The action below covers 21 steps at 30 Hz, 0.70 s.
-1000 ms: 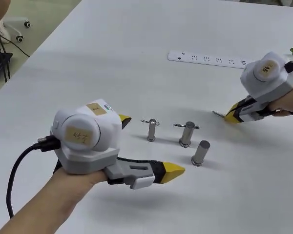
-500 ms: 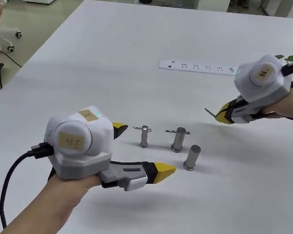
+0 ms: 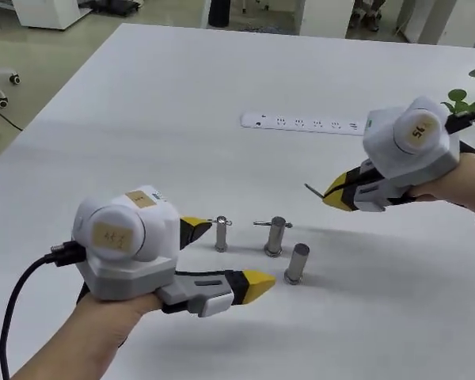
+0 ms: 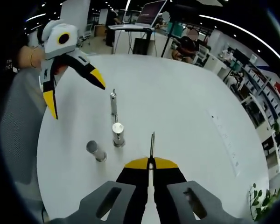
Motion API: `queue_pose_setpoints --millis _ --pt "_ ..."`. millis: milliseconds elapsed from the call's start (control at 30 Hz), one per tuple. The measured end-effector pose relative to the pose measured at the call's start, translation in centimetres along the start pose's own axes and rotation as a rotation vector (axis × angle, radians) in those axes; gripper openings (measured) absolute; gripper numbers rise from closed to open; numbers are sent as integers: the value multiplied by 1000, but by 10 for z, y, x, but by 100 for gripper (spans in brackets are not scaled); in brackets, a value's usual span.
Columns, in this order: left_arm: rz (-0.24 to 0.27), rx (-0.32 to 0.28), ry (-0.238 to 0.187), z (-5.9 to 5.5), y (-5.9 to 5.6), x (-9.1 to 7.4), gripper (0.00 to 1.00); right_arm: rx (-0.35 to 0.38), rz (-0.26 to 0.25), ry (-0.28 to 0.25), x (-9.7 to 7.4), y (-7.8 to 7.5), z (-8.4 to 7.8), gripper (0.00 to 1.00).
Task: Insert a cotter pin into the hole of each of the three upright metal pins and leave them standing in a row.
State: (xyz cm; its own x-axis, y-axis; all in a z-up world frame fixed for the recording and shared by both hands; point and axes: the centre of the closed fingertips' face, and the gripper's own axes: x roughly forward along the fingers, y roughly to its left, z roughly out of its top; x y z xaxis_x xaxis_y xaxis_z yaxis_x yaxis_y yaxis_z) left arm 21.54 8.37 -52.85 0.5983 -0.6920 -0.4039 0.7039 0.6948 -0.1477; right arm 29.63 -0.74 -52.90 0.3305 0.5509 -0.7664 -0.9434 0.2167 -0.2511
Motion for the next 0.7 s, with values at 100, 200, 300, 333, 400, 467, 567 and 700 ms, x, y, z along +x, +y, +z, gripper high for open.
queue_pose_setpoints --millis 100,200,300,333,400,467,567,700 --pt "-17 -4 8 3 -2 1 64 -27 3 -18 -2 8 8 0" --pt "-30 -22 9 6 -4 1 59 -55 7 -32 -4 16 14 0" --pt "-43 -65 13 8 -6 1 55 -78 14 -48 -4 17 18 0" --pt "-51 -94 20 8 -7 0 53 -81 19 -52 -4 18 19 0" --pt "-60 -112 16 10 -7 0 50 -98 25 -64 -4 27 24 0" --pt "-66 -137 13 11 -9 -1 48 -119 33 -70 -5 37 28 0" --pt "-75 -166 11 13 -11 -2 45 -142 45 -79 -5 47 32 0" --pt "-91 -197 6 14 -14 -2 39 -173 61 -92 -6 60 39 0"
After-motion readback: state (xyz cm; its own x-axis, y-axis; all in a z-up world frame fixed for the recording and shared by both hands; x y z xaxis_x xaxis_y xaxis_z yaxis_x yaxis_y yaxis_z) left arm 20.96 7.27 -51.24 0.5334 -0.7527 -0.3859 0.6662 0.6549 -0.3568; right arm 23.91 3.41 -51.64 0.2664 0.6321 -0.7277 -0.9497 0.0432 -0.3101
